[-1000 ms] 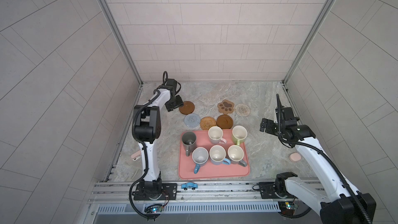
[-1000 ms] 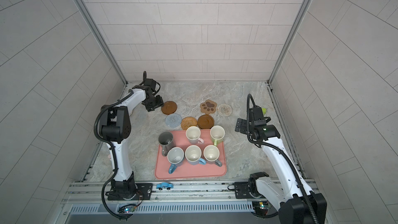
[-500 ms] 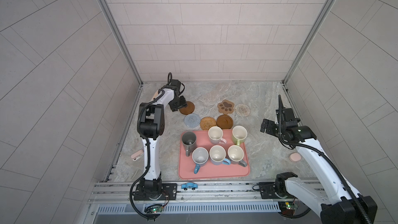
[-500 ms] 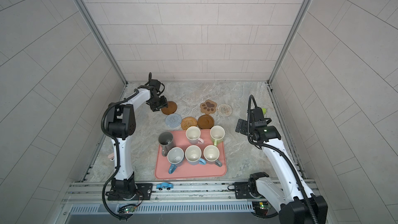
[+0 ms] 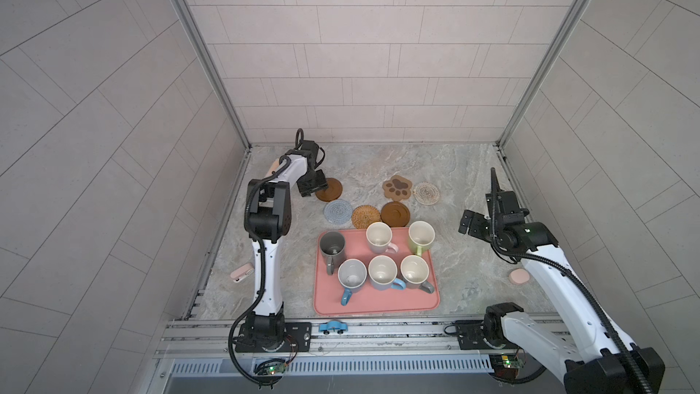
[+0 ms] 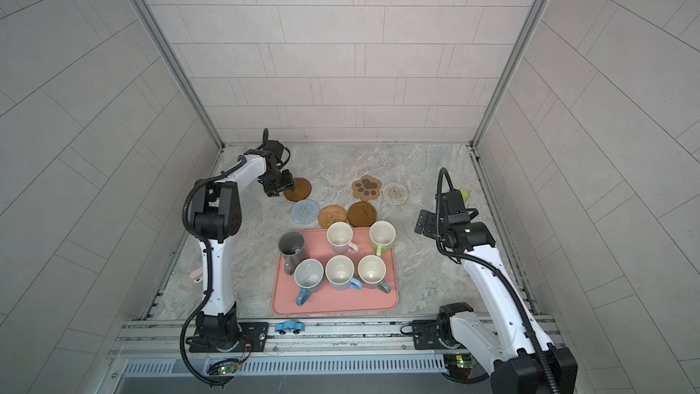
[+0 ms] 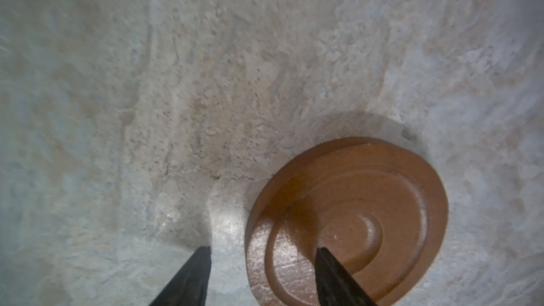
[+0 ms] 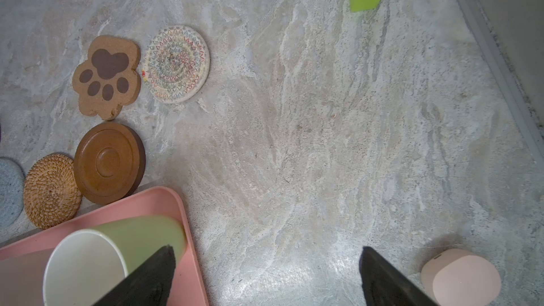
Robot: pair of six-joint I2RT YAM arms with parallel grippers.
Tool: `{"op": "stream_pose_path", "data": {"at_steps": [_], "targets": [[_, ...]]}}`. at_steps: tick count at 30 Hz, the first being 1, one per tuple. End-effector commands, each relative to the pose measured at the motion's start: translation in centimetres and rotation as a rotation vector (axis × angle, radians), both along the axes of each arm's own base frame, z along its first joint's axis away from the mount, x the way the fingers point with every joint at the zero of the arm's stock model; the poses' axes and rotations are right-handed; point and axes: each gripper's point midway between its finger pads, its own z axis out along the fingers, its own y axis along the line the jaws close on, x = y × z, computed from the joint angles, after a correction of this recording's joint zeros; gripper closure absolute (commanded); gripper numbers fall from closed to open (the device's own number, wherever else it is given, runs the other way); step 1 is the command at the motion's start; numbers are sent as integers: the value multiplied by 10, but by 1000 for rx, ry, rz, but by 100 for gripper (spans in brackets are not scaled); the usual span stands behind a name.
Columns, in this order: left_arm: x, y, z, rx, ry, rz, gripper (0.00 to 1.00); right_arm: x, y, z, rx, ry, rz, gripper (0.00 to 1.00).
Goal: Place cups on coasters
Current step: Move the coaster to the top-left of the table.
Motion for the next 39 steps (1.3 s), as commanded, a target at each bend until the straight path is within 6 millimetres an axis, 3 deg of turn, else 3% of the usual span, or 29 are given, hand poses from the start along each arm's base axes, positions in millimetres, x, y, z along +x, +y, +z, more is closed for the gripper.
{"op": "stream_pose_path", "data": {"at_steps": [1, 10, 17, 24, 39], "targets": [[-3, 6, -3, 49, 35, -16, 37, -8, -4, -7, -8, 12, -29, 1], [-13, 16, -16, 134, 98, -60, 38, -14, -7, -12, -9, 10, -50, 1], [-13, 14, -7, 181, 81, -93, 38, -14, -7, -12, -6, 7, -55, 1], [-21, 32, -3, 263, 111, -78, 39, -15, -8, -12, -4, 5, -63, 1], [-41, 51, -5, 254, 130, -32, 40, -16, -8, -17, -1, 8, -72, 1]]}}
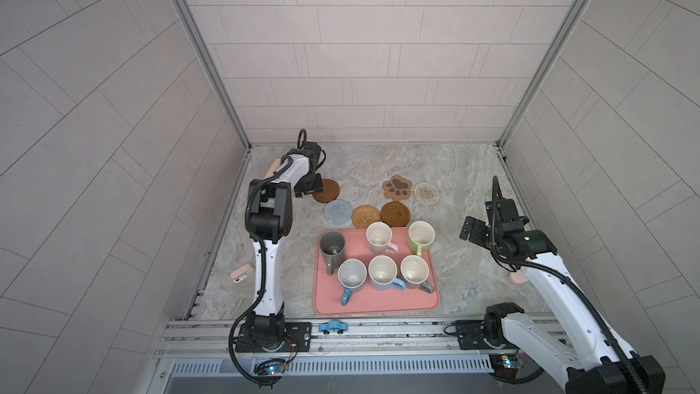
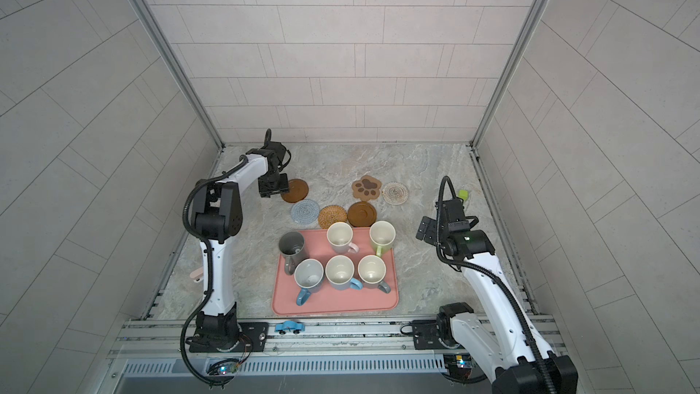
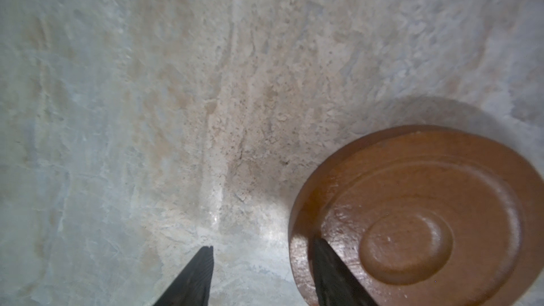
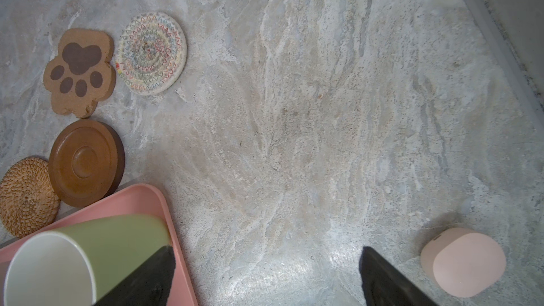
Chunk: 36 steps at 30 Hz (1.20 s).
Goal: Place cups on coasters
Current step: Move the coaster to the top-left of the table.
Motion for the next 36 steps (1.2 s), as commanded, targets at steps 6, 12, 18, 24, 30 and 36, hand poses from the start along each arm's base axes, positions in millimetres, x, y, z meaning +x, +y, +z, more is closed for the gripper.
{"op": "stream_pose_path", "data": {"at_steps": [6, 12, 18, 24, 30, 36], "targets": [[-32, 28, -1, 41, 63, 47, 40, -3, -3, 1, -5, -12, -23, 1], [-44, 31, -5, 29, 68, 63, 40, -3, -3, 1, 4, -17, -30, 1], [-55, 43, -11, -9, 68, 118, 40, -5, -4, 3, -1, -21, -33, 1], [-58, 44, -5, -11, 66, 90, 40, -6, -5, 3, -2, -28, -45, 1], [-63, 39, -5, -33, 69, 86, 40, -6, -4, 4, 10, -33, -48, 1], [-71, 32, 1, -63, 61, 63, 39, -4, -4, 8, 8, -37, -44, 1]]}}
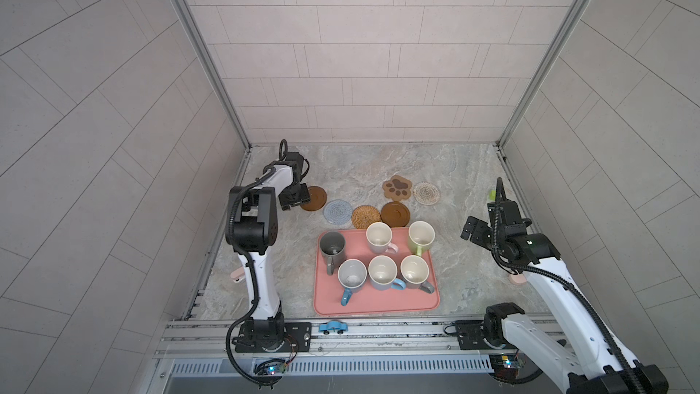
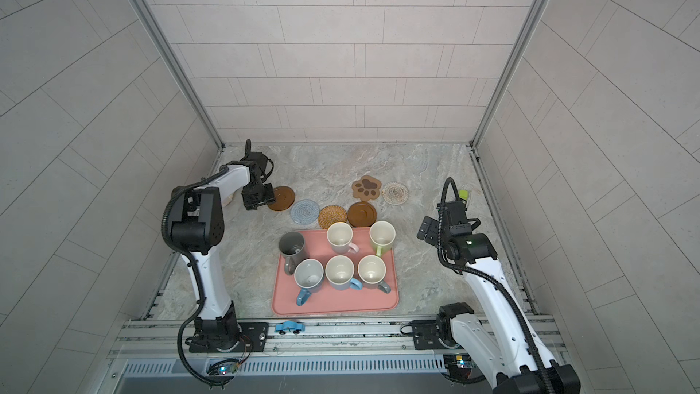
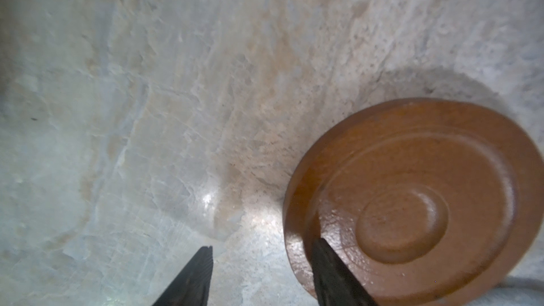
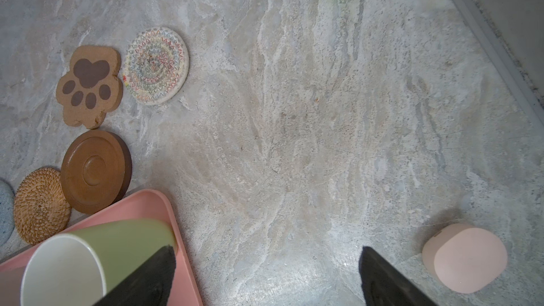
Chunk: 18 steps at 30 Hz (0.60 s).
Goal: Place cups on coasters
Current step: Move the coaster to the top-left of the table.
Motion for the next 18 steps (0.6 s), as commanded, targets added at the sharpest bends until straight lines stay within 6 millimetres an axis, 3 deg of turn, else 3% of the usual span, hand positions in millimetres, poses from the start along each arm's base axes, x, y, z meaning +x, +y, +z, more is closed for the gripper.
{"op": "stream_pose_path", "data": {"at_steps": [1, 11, 14, 18], "targets": [[-20, -3, 6, -9, 44, -22, 38, -2, -2, 3, -8, -4, -10, 1], [3, -18, 67, -73, -116, -42, 37, 6, -2, 18, -22, -25, 4, 1], [7, -35, 85, -102, -159, -90, 37, 7, -3, 23, -32, -35, 8, 1], [3, -78, 94, -152, -170, -208, 37, 8, -4, 27, -40, -43, 10, 1]]}}
